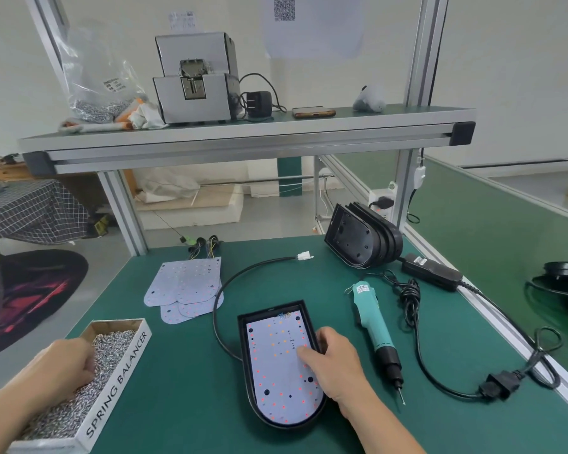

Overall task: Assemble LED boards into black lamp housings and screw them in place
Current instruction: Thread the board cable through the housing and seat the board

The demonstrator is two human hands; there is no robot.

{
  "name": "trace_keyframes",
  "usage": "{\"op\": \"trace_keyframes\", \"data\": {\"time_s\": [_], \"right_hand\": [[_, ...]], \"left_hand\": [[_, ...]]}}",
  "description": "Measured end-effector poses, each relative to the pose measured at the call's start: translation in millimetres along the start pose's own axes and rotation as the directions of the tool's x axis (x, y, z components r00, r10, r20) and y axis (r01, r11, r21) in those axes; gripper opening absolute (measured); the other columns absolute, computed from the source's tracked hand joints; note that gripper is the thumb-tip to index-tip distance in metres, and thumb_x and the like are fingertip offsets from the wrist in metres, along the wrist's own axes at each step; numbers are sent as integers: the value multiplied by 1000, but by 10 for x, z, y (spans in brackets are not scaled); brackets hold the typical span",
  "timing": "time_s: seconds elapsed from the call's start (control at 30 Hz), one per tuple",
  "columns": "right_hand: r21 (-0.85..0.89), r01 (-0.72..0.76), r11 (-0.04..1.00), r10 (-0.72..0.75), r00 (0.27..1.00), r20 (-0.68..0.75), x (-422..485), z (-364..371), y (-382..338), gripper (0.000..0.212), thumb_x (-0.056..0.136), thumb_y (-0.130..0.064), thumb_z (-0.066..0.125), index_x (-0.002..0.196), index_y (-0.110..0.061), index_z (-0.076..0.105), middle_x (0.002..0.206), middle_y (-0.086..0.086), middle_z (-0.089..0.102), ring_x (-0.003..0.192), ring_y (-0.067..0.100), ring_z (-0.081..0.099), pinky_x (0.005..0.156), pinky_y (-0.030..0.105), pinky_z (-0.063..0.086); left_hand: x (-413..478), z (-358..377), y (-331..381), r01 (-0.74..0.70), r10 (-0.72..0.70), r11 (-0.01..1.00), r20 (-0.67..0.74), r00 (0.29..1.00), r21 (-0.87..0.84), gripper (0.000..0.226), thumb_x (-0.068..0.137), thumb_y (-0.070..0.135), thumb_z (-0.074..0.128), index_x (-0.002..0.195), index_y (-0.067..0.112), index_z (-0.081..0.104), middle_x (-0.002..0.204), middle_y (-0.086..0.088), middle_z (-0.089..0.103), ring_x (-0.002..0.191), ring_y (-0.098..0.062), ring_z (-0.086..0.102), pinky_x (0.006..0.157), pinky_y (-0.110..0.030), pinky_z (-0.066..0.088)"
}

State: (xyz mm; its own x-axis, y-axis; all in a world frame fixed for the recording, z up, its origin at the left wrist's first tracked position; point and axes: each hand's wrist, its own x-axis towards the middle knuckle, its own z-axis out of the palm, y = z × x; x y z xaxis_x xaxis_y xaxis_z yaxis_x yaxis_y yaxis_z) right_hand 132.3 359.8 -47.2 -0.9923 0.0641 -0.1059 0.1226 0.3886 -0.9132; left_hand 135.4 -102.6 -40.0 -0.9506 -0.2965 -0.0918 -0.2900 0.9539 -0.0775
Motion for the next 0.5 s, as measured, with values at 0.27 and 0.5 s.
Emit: {"op": "trace_keyframes", "data": {"time_s": [0.27,0.5], "right_hand": [[8,-18,1000,18,1000,6,-22,-4,-17,28,80,-22,68,69,-19,42,69,-2,53,61,17,41,58,30,35],[19,-33,999,33,999,17,-14,-24,-27,26,79,-21,68,70,-18,45,69,-3,53,63,17,42,60,31,36]], "left_hand": [[-59,3,-23,-50,49,997,8,999,56,16,84,23,57,68,22,58,66,7,64,64,0,60,62,-15,45],[-196,-180,67,-25,37,989,85,996,-143,20,79,9,76,62,16,68,55,5,69,50,-7,67,51,-19,53]]}}
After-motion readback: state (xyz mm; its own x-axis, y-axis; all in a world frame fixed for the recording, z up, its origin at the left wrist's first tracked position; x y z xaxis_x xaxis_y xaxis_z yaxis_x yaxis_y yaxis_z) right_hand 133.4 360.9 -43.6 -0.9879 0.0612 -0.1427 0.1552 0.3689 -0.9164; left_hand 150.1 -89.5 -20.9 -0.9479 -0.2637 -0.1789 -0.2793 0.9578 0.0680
